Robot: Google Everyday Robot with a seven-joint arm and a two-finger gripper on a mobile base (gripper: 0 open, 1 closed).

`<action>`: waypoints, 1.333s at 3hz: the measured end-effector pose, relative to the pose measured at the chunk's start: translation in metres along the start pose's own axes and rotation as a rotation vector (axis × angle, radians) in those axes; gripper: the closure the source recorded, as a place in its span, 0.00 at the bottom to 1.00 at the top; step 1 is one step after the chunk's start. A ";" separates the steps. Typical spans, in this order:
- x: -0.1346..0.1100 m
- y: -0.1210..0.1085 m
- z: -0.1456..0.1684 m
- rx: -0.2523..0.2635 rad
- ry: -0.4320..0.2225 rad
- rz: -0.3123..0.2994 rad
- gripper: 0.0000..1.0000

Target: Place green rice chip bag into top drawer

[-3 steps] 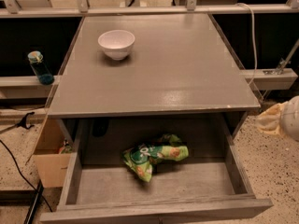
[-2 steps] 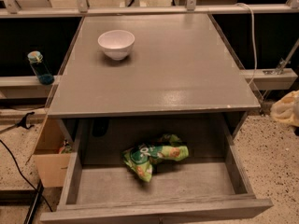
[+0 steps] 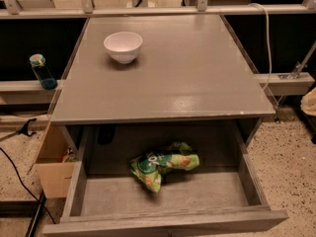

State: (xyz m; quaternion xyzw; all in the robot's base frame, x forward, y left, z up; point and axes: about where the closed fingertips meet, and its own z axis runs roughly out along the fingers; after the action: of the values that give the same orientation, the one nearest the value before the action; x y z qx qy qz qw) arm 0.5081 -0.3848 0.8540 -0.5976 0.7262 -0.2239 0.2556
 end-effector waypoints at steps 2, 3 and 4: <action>0.013 -0.045 0.035 0.123 -0.096 0.036 1.00; 0.004 -0.078 0.055 0.155 -0.189 0.040 1.00; 0.005 -0.091 0.050 0.181 -0.193 0.040 0.81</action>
Offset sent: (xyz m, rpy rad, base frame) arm 0.0886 -0.0339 0.0048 0.1453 -0.2231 0.0444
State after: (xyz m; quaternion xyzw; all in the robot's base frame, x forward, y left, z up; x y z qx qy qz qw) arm 0.6077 -0.4075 0.8728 -0.5763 0.6869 -0.2246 0.3816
